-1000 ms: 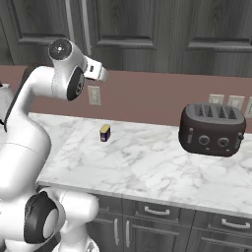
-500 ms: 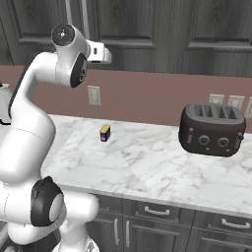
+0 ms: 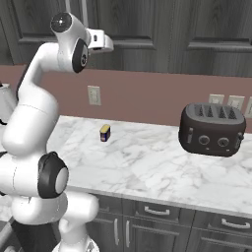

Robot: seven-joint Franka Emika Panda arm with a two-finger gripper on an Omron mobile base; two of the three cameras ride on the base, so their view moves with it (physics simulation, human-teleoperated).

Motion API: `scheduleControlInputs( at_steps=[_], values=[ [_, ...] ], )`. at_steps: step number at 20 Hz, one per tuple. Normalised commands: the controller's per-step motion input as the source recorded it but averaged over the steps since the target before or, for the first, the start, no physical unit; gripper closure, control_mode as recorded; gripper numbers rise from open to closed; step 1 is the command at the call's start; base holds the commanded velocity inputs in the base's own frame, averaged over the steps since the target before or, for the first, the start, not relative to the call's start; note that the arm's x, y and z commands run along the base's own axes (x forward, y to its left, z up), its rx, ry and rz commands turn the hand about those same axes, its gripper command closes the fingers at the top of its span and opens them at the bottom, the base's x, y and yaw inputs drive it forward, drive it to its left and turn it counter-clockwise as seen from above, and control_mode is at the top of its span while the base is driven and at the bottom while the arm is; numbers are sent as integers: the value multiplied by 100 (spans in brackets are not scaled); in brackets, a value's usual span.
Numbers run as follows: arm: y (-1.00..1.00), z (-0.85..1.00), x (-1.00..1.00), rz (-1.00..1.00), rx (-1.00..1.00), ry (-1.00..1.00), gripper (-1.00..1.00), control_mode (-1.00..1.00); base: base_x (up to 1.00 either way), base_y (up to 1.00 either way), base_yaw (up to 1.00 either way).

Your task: Pick the dish brush and spray from the cabinet and place them on the counter.

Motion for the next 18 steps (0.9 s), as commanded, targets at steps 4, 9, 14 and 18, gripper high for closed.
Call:
scheduleControlInputs(
  at_steps=[4,9,14,18],
  values=[
    [12,11,46,1,5,-9,-100,-100,0,0,0],
    [19,6,44,1,5,-7,-100,-100,0,0,0],
    [6,0,48,1,5,-4,-100,-100,0,0,0],
    [29,1,14,0,0,-15,-100,-100,0,0,0]
  ],
)
